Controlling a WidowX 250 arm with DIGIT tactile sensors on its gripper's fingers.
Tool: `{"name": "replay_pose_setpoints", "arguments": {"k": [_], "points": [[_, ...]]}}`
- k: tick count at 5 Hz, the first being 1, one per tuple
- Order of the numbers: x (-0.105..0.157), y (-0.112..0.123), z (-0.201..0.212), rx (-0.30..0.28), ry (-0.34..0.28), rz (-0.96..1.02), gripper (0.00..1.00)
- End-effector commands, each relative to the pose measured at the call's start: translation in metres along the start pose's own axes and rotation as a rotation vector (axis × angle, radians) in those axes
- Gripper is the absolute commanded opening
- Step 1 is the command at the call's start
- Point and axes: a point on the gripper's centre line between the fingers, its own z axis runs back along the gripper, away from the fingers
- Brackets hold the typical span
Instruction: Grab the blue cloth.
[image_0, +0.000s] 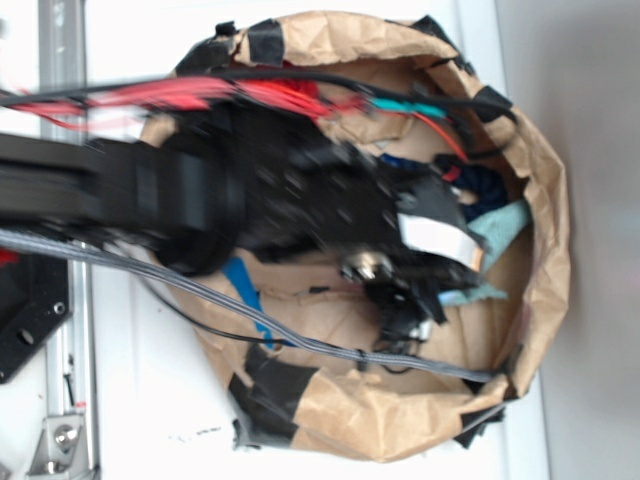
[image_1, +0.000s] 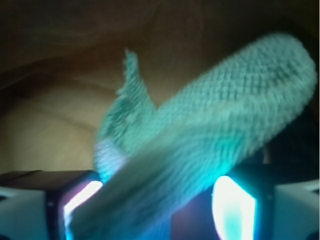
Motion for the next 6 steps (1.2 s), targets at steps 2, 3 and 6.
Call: {"name": "replay_pose_setpoints", "arguments": {"k": [2, 3, 6], "points": [[0.017, 0.018, 0.083, 0.073, -0.158, 0.066, 0.0], [0.008, 0.032, 0.14, 0.167, -0.132, 0.055, 0.0], [-0.025, 0.008, 0.216, 0.359, 0.154, 0.282, 0.0]]}}
